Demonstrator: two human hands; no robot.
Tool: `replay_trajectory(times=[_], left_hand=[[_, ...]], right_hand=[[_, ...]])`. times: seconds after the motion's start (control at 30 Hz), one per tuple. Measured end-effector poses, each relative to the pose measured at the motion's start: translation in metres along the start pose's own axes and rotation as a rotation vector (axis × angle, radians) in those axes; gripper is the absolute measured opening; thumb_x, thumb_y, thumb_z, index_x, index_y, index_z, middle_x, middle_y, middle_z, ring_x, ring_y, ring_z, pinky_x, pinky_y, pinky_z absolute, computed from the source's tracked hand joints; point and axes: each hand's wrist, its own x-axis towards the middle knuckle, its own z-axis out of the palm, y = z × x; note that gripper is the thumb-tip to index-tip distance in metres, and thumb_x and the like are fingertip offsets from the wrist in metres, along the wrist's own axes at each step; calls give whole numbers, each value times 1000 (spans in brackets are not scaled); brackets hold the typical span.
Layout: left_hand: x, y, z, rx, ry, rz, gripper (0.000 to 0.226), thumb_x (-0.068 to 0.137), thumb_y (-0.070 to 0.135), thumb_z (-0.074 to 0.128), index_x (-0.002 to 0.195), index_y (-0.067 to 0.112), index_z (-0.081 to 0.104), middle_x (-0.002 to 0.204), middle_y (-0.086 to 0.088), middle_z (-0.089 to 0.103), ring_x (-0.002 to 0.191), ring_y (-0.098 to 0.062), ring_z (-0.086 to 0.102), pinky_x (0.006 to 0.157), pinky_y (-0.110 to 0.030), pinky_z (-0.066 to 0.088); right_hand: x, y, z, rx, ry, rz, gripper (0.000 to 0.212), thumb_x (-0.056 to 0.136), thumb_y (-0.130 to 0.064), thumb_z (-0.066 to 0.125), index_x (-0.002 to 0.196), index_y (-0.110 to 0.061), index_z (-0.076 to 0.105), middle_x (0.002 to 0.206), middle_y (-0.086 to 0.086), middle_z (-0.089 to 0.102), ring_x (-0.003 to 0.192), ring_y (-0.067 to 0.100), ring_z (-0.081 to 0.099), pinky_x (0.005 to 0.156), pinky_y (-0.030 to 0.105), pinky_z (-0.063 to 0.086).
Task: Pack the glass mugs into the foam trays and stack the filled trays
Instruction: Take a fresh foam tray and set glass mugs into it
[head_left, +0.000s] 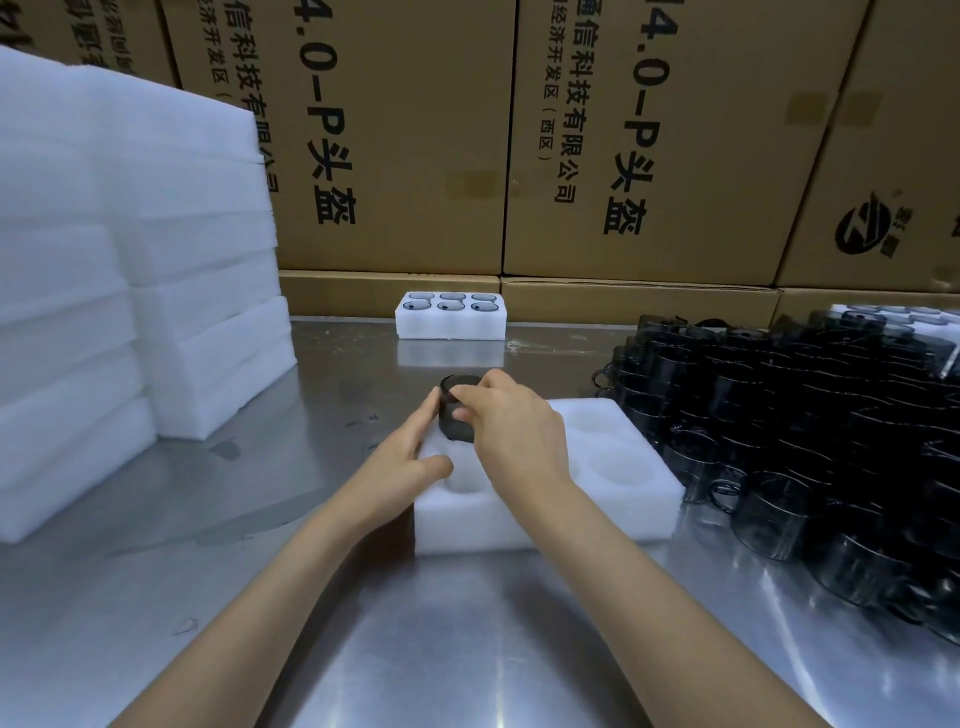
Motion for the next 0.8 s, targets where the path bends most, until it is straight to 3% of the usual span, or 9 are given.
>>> replay_trajectory(times=[0.07, 0.2, 0.37, 0.53, 0.67, 0.8], left_hand=[[0, 0, -1, 5, 1, 2, 92, 63, 19, 46, 149, 33, 18, 130, 42, 29, 128, 12, 28, 89, 3, 28], [-1, 0, -1, -9, 18, -19, 92, 63, 21, 46, 151, 26, 18, 147, 24, 24, 135, 6, 22, 104, -15, 24], [-1, -3, 0, -39, 39, -39, 89, 63, 22, 44, 149, 25, 20, 141, 24, 25, 131, 9, 22, 105, -14, 20], [0, -4, 0, -44, 49, -49, 90, 63, 24, 45, 150, 27, 19, 140, 27, 23, 129, 10, 21, 99, -13, 21], [-1, -3, 1, -27, 52, -27, 90, 64, 24, 45, 150, 29, 17, 140, 28, 22, 128, 12, 21, 90, -2, 23], [-2, -2, 0, 8, 31, 7, 88, 67, 25, 44, 150, 28, 15, 145, 26, 20, 134, 8, 20, 100, -12, 20]], right_hand=[[0, -1, 0, 0, 12, 13, 27, 101, -27, 39, 121, -31, 57, 105, 1, 51, 96, 24, 51, 61, 30, 28], [0, -3, 1, 55, 29, 51, 23, 99, -23, 43, 113, -28, 62, 96, -1, 49, 91, 23, 50, 60, 30, 27], [-1, 5, -1, 297, 96, 192, 14, 94, -20, 51, 88, -19, 64, 86, 1, 51, 84, 25, 53, 66, 35, 41], [0, 1, 1, 197, 33, 104, 23, 97, -25, 49, 113, -32, 65, 96, -1, 53, 93, 22, 49, 64, 29, 32], [-1, 4, 3, 115, 15, 39, 23, 98, -26, 46, 110, -31, 65, 88, -7, 43, 87, 19, 40, 61, 27, 27], [-3, 9, 4, 139, -8, -1, 24, 98, -32, 46, 114, -34, 63, 94, -10, 46, 94, 15, 42, 65, 27, 32]])
